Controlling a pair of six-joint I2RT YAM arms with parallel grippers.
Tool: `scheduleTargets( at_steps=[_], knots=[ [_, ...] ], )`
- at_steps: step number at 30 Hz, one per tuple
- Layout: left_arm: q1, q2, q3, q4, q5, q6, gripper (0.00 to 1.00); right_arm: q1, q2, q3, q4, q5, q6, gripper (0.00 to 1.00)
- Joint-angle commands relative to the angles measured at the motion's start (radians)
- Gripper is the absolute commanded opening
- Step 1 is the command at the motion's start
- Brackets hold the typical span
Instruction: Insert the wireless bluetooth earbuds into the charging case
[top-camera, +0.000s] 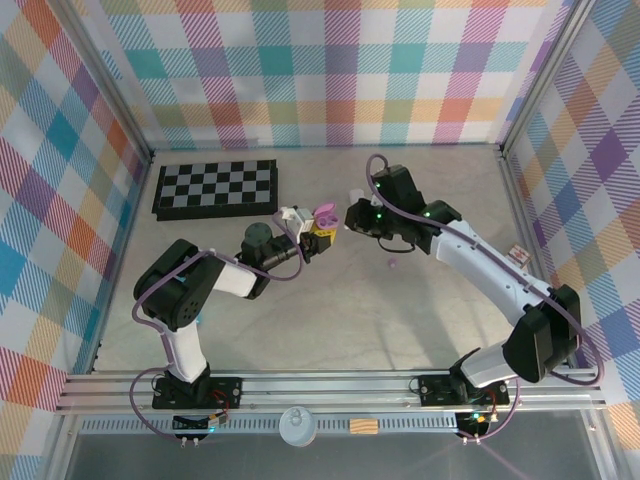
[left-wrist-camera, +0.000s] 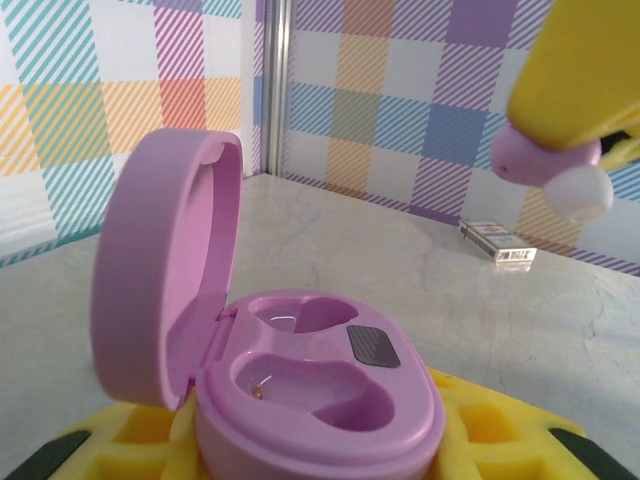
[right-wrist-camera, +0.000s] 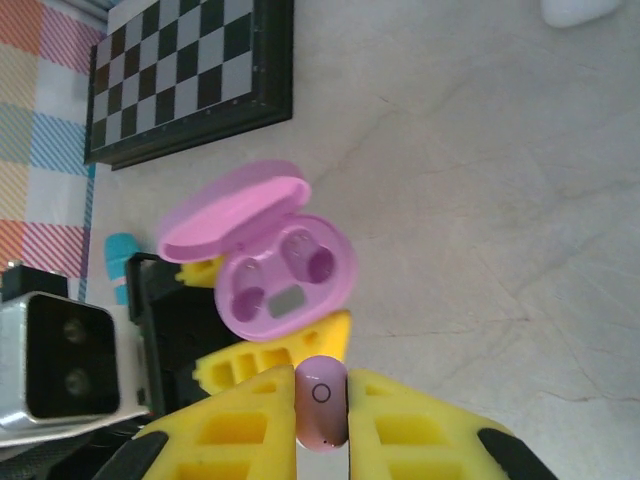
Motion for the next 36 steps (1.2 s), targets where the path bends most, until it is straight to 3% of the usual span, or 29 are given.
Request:
scheduleTargets(
  at_steps=[1,9,28,36],
  knots=[
    [-0.016,0.012,0.028,0.052,-0.001,0.02,0.31,0.02,0.055,0.059,0.016,-0.023,-0.037,0.16],
    [-0.023,-0.008,0.02,0.052,0.005,0.023,0.31,0.041,0.155,0.145,0.012,-0.037,-0.054,0.15],
    [-0.023,-0.01,0.016,0.052,-0.006,0.029,0.31,0.044,0.231,0.171,-0.003,-0.059,-0.065,0.16],
    [-0.023,-0.007,0.025,0.051,-0.008,0.02,0.31,0.054,0.23,0.17,-0.014,-0.077,-0.078,0.22]
  ],
)
